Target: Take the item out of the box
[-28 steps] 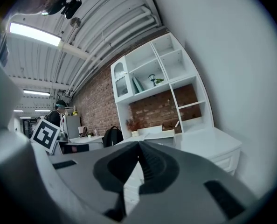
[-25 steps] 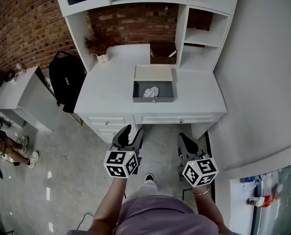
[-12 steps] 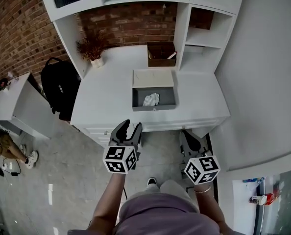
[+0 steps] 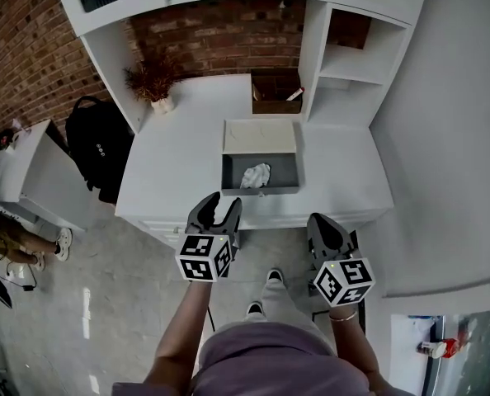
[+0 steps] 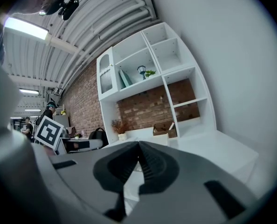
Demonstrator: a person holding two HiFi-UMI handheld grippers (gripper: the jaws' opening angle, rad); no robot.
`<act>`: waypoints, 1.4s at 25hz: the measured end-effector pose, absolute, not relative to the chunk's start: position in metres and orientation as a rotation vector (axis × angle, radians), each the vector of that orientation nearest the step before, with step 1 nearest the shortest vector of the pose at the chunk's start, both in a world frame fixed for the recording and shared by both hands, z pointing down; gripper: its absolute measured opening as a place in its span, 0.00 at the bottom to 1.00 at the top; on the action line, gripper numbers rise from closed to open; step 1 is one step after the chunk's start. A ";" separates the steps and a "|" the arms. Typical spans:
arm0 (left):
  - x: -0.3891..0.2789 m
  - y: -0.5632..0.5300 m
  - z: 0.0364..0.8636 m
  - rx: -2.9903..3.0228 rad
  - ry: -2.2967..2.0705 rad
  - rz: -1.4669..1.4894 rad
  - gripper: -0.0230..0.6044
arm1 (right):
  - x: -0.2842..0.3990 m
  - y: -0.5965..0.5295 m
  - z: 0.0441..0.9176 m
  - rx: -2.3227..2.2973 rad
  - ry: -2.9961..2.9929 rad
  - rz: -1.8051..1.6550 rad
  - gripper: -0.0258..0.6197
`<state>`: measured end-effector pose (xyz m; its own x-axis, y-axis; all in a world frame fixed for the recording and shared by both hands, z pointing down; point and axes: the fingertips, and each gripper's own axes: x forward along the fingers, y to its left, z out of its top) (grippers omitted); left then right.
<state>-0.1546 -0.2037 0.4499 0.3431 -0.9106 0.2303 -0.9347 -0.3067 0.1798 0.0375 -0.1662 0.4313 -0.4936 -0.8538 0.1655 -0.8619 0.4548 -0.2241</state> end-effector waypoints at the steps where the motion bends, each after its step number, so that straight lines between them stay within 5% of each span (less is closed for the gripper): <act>1: -0.155 -0.210 0.451 2.324 -1.653 0.128 0.33 | 0.038 -0.174 0.432 1.561 -2.658 0.436 0.04; 18: -0.137 -0.310 0.481 2.299 -1.608 0.362 0.36 | 0.053 -0.276 0.438 1.496 -2.686 0.460 0.04; 35: -0.103 -0.353 0.559 2.359 -1.287 1.016 0.39 | 0.055 -0.301 0.449 1.472 -2.687 0.520 0.04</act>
